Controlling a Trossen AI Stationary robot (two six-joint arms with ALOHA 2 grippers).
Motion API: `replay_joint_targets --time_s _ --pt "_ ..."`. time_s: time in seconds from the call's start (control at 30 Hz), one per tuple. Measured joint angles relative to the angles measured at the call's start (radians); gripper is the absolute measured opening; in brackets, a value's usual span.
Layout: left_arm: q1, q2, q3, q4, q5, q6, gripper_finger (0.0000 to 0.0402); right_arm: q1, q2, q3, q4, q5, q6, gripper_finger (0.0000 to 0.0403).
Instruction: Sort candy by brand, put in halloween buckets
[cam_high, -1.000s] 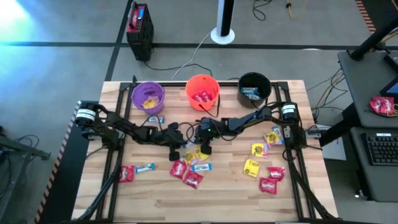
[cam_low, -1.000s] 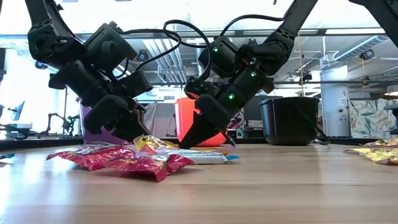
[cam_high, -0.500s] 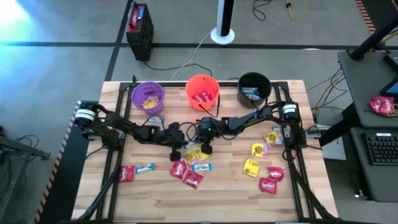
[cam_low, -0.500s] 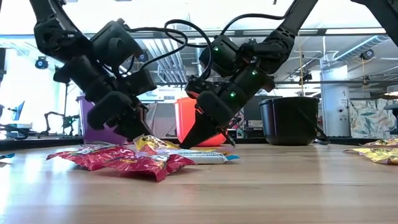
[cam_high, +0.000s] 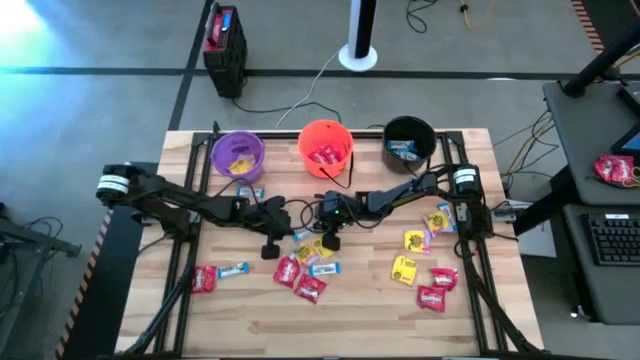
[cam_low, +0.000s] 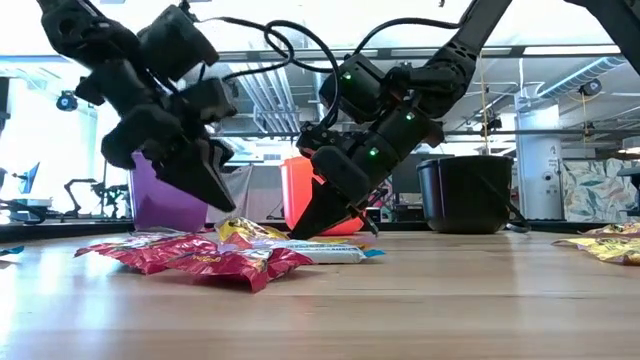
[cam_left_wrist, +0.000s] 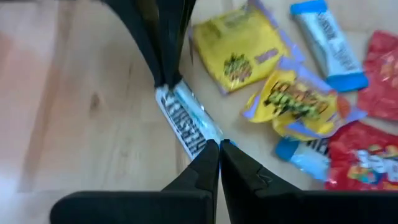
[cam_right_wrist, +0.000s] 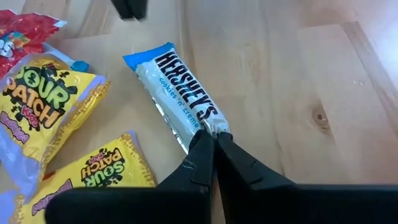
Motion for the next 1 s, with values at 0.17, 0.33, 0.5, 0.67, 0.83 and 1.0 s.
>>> replay_joint_targets --time_s 0.17,0.33,0.5,0.67,0.83,1.0 --pt "0.000 0.078 -0.003 0.041 0.002 0.004 0.0000 -0.001 -0.001 0.020 -0.017 0.007 -0.006 0.0008" --pt "0.000 0.151 -0.001 0.062 0.004 -0.010 0.0000 -0.002 -0.003 0.052 -0.070 0.010 -0.037 0.0008" --pt "-0.001 0.192 0.001 0.085 0.003 -0.032 0.0000 -0.002 -0.025 0.061 -0.092 0.017 -0.047 0.0008" --pt "-0.002 0.177 -0.002 0.115 -0.013 -0.043 0.0000 0.000 -0.066 0.061 -0.126 0.033 -0.053 0.0008" --pt "-0.001 0.167 -0.002 0.121 -0.032 -0.038 0.0000 0.000 -0.100 0.063 -0.163 0.042 -0.062 0.0008" --pt "-0.001 0.214 0.001 0.123 -0.035 -0.042 0.0000 -0.007 -0.100 0.063 -0.287 0.019 0.085 0.0008"
